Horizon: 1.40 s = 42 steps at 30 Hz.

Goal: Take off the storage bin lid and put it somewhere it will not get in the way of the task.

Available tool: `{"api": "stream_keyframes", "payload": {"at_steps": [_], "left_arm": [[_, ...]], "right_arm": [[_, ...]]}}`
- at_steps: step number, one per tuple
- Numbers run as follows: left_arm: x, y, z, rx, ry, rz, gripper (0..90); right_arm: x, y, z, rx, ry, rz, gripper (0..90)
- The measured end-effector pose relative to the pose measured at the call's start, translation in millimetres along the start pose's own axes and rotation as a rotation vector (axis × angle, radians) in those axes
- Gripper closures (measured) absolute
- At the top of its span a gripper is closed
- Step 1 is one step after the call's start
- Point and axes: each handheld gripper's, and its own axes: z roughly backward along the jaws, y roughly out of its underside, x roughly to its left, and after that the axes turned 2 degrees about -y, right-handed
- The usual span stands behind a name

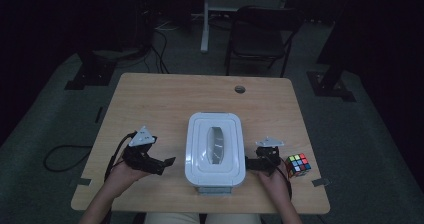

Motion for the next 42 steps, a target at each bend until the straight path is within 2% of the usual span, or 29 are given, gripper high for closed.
{"api": "stream_keyframes", "payload": {"at_steps": [1, 3, 4, 11, 14, 15, 17, 24, 28, 29, 31, 35, 38, 40, 42], "left_arm": [[-3.2, -4.6, 0.1, -0.002, 0.015, -0.009, 0.8], [-3.2, -4.6, 0.1, -0.002, 0.015, -0.009, 0.8], [-12.2, -16.2, -1.6, -0.008, 0.045, -0.037, 0.8], [-30.8, -39.5, -6.9, -0.028, 0.100, -0.080, 0.9], [-35.1, -44.4, -9.9, -0.028, 0.116, -0.088, 0.9], [-41.1, -49.5, -14.9, -0.032, 0.136, -0.105, 0.9], [-46.5, -53.5, -20.2, -0.034, 0.147, -0.120, 0.9], [-64.1, -67.8, -41.7, -0.010, 0.215, -0.152, 0.9], [-69.1, -72.8, -54.0, 0.009, 0.223, -0.152, 1.0], [-68.8, -73.6, -56.3, 0.013, 0.226, -0.148, 4.7], [-68.5, -75.5, -61.4, 0.026, 0.224, -0.145, 5.4], [-66.6, -80.9, -69.3, 0.022, 0.232, -0.119, 7.0], [-67.7, -82.2, -75.9, 0.030, 0.242, -0.117, 7.5], [-69.0, -82.4, -78.7, 0.033, 0.250, -0.131, 16.7], [-71.6, -82.4, -80.3, 0.037, 0.238, -0.159, 16.8]], "right_arm": [[0.0, 0.0, 0.0, 0.000, 0.000, -0.001, 12.8], [0.0, 0.0, 0.0, 0.000, 0.000, -0.001, 12.8], [0.0, 0.0, 0.0, 0.000, 0.000, -0.001, 12.7], [0.0, 0.0, 0.0, 0.000, 0.000, -0.001, 12.7], [0.0, 0.0, 0.0, 0.000, 0.000, 0.000, 12.7], [0.0, 0.0, 0.0, 0.000, 0.000, -0.001, 12.7], [0.0, 0.0, 0.0, 0.000, 0.000, -0.002, 12.7], [0.0, 0.0, 0.0, 0.001, -0.001, -0.001, 12.7], [-0.1, 0.0, 0.1, 0.001, 0.000, 0.000, 12.7], [0.0, 0.0, 0.1, 0.001, 0.000, 0.000, 12.7], [-0.1, 0.0, 0.1, 0.001, 0.000, 0.000, 12.7], [-0.1, 0.0, 0.1, 0.001, 0.000, 0.000, 12.7], [-0.1, 0.0, 0.1, 0.001, 0.000, 0.000, 12.7], [0.0, 0.0, 0.1, 0.001, 0.000, -0.001, 12.7], [0.0, 0.0, 0.1, 0.001, 0.000, -0.001, 12.8]]}}
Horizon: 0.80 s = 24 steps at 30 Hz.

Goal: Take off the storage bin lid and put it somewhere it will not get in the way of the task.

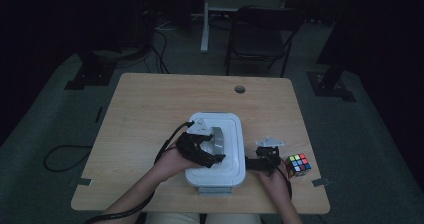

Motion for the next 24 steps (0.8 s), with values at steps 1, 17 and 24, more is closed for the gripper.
{"api": "stream_keyframes", "payload": {"at_steps": [1, 17, 24], "left_arm": [[-0.9, -0.2, -0.2, 0.001, -0.005, -0.013, 17.3], [-5.4, -2.9, 0.8, -0.016, 0.040, -0.008, 40.3], [-9.5, -3.9, -1.8, 0.006, 0.055, -0.021, 54.0]], "right_arm": [[-0.1, 0.0, 0.0, 0.000, 0.000, 0.001, 12.7], [-0.1, 0.0, 0.0, 0.000, 0.000, 0.001, 12.8], [0.0, 0.0, 0.0, 0.000, 0.000, 0.001, 12.7]]}}
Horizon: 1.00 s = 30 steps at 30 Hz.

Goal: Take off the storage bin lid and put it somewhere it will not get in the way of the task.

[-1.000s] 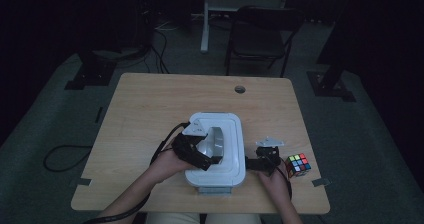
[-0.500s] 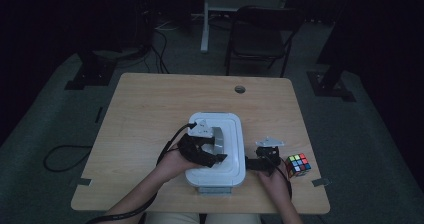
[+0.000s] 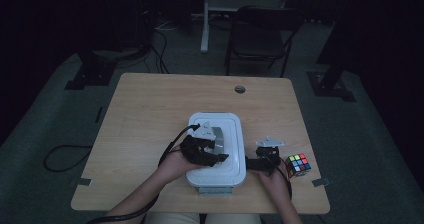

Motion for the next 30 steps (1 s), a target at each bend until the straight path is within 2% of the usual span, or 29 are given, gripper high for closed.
{"api": "stream_keyframes", "payload": {"at_steps": [7, 10, 14, 19, 25, 30], "left_arm": [[-0.5, -0.5, 2.3, -0.003, 0.034, 0.021, 62.1], [-1.5, -1.9, 6.4, -0.022, 0.058, 0.028, 65.9], [-5.7, -4.9, 14.2, -0.044, 0.075, 0.008, 69.9], [-15.4, -10.4, 26.4, -0.068, 0.099, -0.038, 75.2], [-22.3, -16.6, 43.3, -0.105, 0.129, -0.063, 75.6], [-20.9, -17.0, 53.4, -0.111, 0.126, -0.069, 75.7]], "right_arm": [[-0.1, 0.0, 0.0, 0.001, 0.000, 0.001, 12.7], [0.1, 0.0, 0.0, -0.001, -0.001, -0.002, 12.7], [0.0, -0.1, 0.0, 0.000, -0.001, 0.000, 12.7], [0.0, 0.0, -0.1, -0.001, 0.000, 0.000, 12.7], [0.0, 0.0, -0.1, -0.001, 0.001, 0.000, 12.7], [0.0, -0.1, 0.0, 0.000, -0.001, -0.002, 12.7]]}}
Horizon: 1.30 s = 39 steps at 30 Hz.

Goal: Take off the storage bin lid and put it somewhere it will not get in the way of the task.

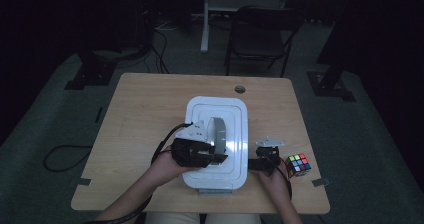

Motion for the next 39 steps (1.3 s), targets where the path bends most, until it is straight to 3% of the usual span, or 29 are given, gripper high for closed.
{"api": "stream_keyframes", "payload": {"at_steps": [7, 11, 22, 34, 39], "left_arm": [[4.5, 0.9, 17.7, -0.016, -0.040, 0.001, 77.7], [10.5, 3.9, 26.8, -0.029, -0.036, 0.021, 78.8], [22.4, 18.1, 55.2, -0.043, -0.078, 0.033, 79.3], [43.8, 51.6, 103.2, -0.063, -0.154, 0.086, 79.2], [52.0, 65.9, 118.9, -0.062, -0.166, 0.102, 79.2]], "right_arm": [[-0.1, 0.0, 0.0, 0.000, 0.001, 0.001, 12.8], [-0.1, 0.0, 0.0, 0.000, 0.000, 0.001, 12.7], [-0.1, 0.0, -0.1, 0.000, 0.001, 0.001, 12.8], [-0.1, 0.0, -0.1, -0.002, 0.001, 0.001, 12.8], [-0.1, 0.0, -0.2, -0.001, 0.001, 0.002, 12.8]]}}
